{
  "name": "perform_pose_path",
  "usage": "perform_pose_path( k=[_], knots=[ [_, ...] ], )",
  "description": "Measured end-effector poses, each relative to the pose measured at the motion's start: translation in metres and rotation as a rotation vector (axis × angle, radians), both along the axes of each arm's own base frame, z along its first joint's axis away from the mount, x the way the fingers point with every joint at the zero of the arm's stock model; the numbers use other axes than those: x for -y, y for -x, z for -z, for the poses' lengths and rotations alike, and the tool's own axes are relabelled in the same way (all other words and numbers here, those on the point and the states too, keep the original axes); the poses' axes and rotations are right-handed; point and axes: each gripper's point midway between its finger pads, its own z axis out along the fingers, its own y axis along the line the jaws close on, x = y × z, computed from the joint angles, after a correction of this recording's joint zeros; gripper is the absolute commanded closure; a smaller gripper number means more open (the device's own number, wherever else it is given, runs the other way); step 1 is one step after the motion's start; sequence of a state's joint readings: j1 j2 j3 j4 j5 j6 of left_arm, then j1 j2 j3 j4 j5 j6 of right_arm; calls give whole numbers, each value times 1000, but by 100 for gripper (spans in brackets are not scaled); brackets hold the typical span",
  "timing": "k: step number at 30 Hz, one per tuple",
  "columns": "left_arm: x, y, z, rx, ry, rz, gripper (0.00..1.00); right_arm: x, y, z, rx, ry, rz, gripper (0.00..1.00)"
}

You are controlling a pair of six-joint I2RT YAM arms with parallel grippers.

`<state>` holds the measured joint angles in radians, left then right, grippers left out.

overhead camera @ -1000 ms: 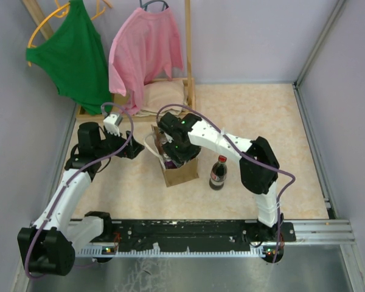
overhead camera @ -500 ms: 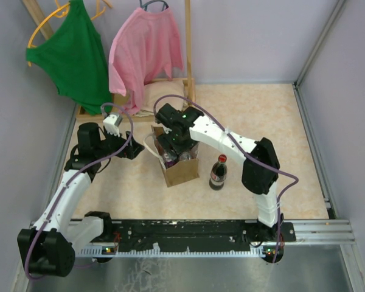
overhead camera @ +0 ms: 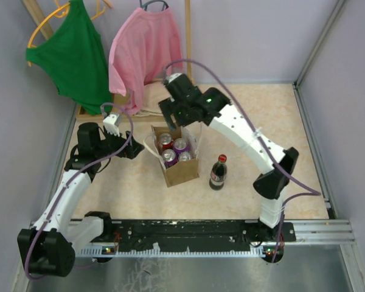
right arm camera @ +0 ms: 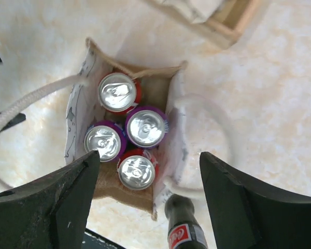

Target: Place the beverage into the canvas bag

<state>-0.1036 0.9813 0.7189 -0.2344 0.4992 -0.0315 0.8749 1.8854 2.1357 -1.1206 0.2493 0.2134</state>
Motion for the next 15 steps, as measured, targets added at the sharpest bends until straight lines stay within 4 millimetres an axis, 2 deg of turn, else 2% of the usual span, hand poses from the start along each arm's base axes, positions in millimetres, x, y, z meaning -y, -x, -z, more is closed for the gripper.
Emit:
perform_pose_path(
  k=[1,3,5,6,8,9,11,15],
  knots=[
    [0,0,0,1,0,0,10,6,-2,-11,17,-26,21,24],
    [0,0,-1,2,1,-1,10,32,-11,-39,61,-98,95,24],
    [0,0,-1,2,2,-1,10,72,-21,-59,91,-139,201,24],
    [0,0,-1,2,2,-1,10,99,-26,-67,105,-152,273,24],
    [0,0,-1,2,2,-1,10,137,-29,-73,113,-141,371,24],
    [0,0,-1,2,2,-1,11,155,-26,-73,104,-124,417,24],
    [0,0,-1,2,2,-1,11,167,-15,-65,61,-88,438,26],
    [0,-1,2,-7,1,-1,11,166,14,-28,-94,-13,410,30]
  ],
)
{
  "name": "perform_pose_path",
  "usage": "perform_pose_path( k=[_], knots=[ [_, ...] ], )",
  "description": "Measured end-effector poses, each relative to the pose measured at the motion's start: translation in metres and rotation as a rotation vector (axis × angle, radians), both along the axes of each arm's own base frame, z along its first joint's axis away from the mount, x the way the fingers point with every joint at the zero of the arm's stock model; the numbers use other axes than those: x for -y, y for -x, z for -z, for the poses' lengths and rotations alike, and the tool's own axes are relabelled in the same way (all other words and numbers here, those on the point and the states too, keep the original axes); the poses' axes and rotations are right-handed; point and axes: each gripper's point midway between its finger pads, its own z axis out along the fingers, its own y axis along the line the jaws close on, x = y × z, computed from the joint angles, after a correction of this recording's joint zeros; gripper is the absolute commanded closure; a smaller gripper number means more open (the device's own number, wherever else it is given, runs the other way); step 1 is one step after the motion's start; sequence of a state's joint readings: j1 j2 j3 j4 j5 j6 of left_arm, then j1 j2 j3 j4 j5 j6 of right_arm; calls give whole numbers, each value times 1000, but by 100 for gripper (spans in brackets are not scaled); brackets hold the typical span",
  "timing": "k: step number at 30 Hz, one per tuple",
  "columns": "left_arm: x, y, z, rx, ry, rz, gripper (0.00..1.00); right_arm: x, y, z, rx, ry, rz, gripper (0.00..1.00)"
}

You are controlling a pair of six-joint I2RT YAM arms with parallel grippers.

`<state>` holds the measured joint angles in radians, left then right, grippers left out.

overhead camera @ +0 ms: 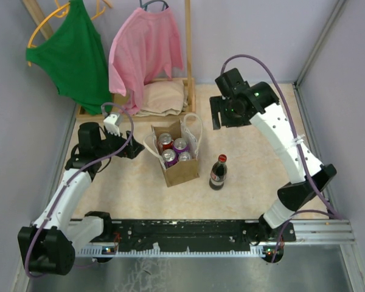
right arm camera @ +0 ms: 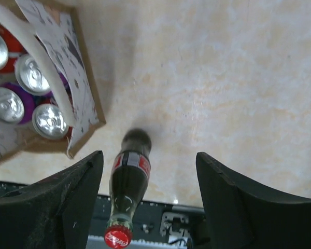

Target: Place the beverage into the canvas bag

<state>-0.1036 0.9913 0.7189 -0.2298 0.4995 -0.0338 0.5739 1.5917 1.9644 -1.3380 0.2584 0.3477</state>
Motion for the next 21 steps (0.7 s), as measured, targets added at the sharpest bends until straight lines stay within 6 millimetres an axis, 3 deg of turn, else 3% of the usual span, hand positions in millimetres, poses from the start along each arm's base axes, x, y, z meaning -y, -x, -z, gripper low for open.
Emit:
perform_pose_path(
  k=[4,12,21],
  knots=[
    [0,-1,3,-12,-1,0,11,4,27,26,-148,21,-4,32],
    [2,-2,9,-33,1,7,11,0,60,36,-260,-14,-20,34],
    [2,-3,12,-41,1,9,11,-22,85,50,-340,-27,-83,34]
  ],
)
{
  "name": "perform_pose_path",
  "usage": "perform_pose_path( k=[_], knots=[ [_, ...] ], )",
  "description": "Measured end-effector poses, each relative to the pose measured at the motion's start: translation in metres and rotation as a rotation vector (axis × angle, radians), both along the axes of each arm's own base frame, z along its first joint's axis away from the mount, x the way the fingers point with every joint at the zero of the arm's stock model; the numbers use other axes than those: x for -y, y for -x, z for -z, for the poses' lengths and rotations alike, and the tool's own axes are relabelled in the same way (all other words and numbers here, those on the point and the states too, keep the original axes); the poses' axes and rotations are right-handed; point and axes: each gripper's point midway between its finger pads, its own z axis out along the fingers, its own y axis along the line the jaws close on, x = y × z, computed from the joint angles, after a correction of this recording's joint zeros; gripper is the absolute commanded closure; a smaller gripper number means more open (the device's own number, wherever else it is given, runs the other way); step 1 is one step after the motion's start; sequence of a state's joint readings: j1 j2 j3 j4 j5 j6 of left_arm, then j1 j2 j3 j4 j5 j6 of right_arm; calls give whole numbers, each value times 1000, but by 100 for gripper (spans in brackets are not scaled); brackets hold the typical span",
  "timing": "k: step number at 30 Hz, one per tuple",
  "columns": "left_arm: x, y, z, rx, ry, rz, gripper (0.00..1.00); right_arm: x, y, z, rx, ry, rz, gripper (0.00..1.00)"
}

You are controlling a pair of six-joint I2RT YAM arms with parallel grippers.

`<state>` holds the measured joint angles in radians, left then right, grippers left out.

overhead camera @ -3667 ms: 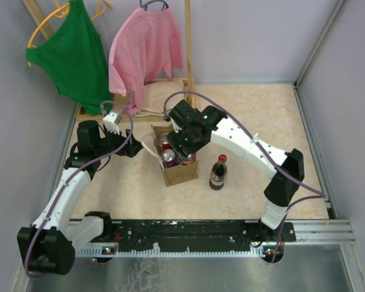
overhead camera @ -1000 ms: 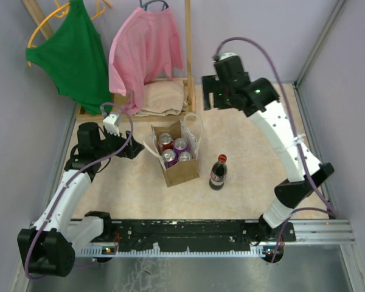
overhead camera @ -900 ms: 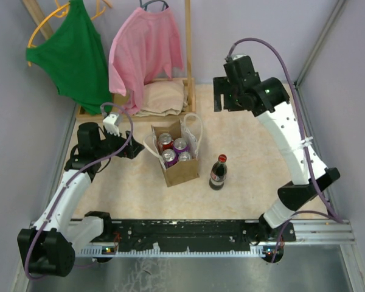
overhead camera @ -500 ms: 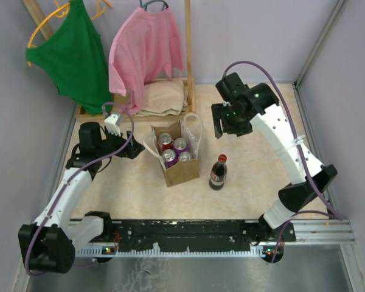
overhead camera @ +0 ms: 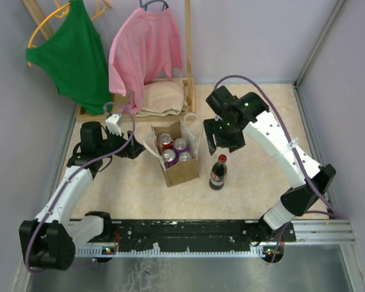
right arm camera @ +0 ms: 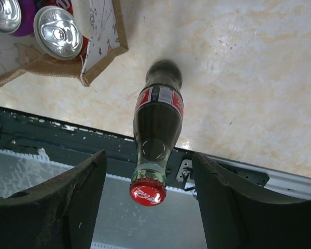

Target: Place the beverage into the canvas bag

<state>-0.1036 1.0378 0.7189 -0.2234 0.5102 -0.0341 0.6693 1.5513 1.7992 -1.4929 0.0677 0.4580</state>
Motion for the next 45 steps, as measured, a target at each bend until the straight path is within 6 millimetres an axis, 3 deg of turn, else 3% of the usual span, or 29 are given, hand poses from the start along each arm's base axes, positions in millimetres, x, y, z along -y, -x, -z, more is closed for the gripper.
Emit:
perform_pose_path(
  k=[9,24,34,40,42,45],
  knots=[
    [0,-1,1,-2,0,0,11,-2,17,21,-76,38,-4,36],
    [0,-3,-1,8,4,-2,11,2,32,34,-111,71,-1,44],
    [1,-5,2,-6,9,-6,11,5,29,34,-96,89,4,52],
    [1,-5,2,-7,9,-7,11,5,29,35,-96,90,2,71],
    [1,-5,2,-7,10,-7,11,6,29,35,-93,97,3,73],
    [1,-5,2,-7,10,-7,11,8,29,34,-92,100,4,87]
  ],
)
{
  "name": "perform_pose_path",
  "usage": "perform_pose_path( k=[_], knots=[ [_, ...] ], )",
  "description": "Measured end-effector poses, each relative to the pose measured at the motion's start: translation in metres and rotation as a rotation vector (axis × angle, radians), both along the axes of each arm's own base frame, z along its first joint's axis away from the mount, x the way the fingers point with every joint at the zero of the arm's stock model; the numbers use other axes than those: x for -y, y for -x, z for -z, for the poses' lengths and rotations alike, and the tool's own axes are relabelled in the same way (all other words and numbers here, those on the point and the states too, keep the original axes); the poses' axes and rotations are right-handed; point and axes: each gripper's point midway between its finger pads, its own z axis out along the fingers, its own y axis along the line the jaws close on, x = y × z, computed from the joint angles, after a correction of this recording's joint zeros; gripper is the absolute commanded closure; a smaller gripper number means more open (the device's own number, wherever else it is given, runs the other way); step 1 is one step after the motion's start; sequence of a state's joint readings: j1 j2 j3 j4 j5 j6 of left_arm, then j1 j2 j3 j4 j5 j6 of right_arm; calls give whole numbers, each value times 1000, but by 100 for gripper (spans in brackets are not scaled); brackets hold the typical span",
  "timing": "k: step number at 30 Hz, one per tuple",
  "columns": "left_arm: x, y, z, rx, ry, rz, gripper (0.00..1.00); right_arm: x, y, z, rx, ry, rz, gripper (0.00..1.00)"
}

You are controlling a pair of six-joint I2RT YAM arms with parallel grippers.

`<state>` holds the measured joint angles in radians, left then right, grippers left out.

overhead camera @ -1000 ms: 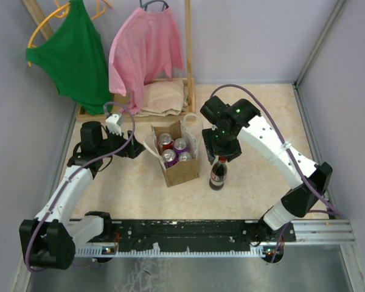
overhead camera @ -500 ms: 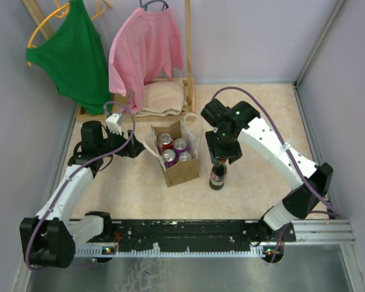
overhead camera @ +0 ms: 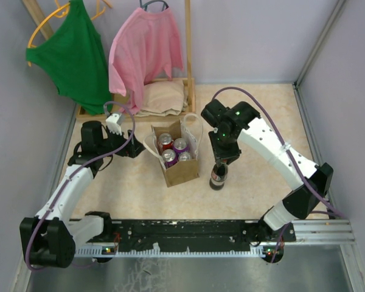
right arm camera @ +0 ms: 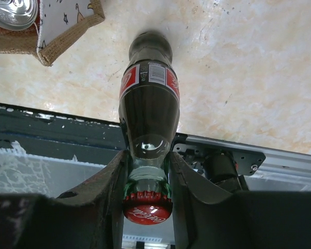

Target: Place the beverage into the canvas bag

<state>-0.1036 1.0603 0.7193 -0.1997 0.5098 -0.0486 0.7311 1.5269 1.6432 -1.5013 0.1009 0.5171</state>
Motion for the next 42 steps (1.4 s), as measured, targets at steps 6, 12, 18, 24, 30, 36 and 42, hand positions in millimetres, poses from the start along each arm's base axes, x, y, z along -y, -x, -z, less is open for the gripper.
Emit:
perform_pose_path(
  k=[6,12,18,24,30,36,42],
  knots=[
    [0,0,0,0,0,0,11,0,0,0,0,1,0,100],
    [0,0,0,1,1,0,11,1,0,-1,3,3,1,100],
    [0,-1,-1,3,1,0,11,-1,-8,-3,12,23,3,100],
    [0,-1,-1,6,1,0,11,-12,-28,-4,39,35,-16,100],
    [0,0,-5,19,2,0,11,-19,-48,-7,71,44,-28,100],
    [0,0,-7,25,3,-1,11,-15,-75,-8,92,60,-6,100],
    [0,-1,-8,32,4,-1,11,-5,-112,-14,131,68,28,100]
  ],
)
